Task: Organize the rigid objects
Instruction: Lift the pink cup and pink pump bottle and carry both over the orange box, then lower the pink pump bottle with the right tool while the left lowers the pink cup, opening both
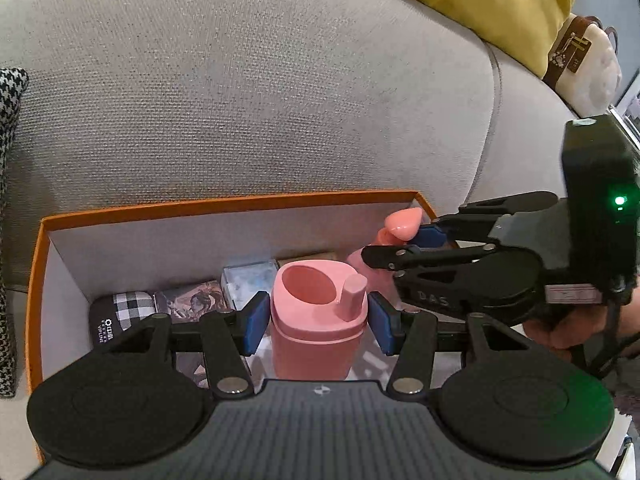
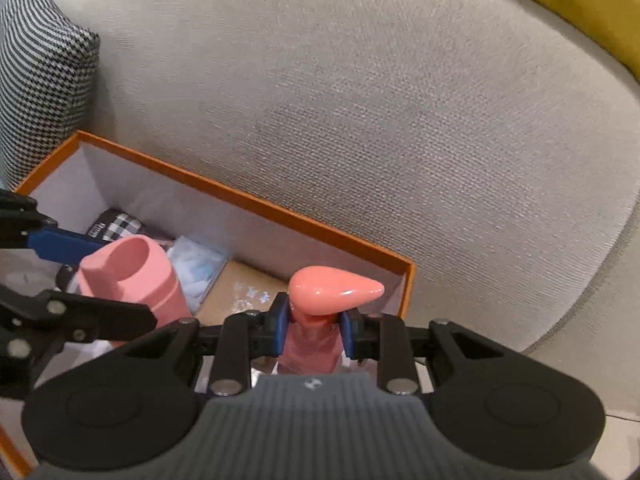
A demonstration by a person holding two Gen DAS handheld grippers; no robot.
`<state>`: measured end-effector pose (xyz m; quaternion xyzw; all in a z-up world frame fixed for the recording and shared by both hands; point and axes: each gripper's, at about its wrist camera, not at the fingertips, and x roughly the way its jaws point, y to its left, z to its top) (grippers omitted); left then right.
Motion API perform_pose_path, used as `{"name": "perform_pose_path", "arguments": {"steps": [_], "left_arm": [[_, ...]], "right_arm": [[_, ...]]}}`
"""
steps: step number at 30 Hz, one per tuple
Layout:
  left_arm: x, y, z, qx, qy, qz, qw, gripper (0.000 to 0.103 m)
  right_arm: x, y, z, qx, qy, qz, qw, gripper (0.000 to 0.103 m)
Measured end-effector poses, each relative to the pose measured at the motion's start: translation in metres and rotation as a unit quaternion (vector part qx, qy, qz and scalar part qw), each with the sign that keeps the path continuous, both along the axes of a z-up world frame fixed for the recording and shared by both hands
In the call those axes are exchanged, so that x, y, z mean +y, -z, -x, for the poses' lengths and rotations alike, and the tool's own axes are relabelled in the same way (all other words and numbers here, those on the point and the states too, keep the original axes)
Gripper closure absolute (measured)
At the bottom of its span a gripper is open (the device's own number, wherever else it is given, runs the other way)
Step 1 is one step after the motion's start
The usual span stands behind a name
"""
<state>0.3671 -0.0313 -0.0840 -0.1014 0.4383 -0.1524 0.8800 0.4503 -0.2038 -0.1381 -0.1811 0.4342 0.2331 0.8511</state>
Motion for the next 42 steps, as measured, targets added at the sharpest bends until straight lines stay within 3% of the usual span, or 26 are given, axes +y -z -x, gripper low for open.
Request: {"name": "perform_pose_path", "arguments": {"steps": [11,16,22,30,42], "left_arm": [[-0.010,0.000,-0.006,0.005,0.007,-0.002,1.0000,0.043],[-0.013,0.001,-0.004,0.010,0.000,0.002,1.0000,0.043],[-0.027,0.004,-0.002,0.013,0.008,0.002,0.9999,0.043],[-0.056,0.013,-0.019,0.017,-0.017,0.007,0.9997,0.043],[-0.077,0.036,-0.044,0.073,-0.048,0.031,0.9957,0.042]], "right_arm": [[0.010,0.001,-0.006,0.001,-0.009,0.035,0.999,0.073],[0.006,-0.020,0.006,-0.009,-0.016,0.041,0.999,0.048],[-0.010,-0.046,0.037,-0.051,-0.021,0.027,0.998,0.046],[-0.058,-0.059,0.045,-0.085,0.077,-0.026,0.993,0.045],[-0.088,-0.046,0.048,-0.064,0.121,-0.039,0.990,0.045]]}}
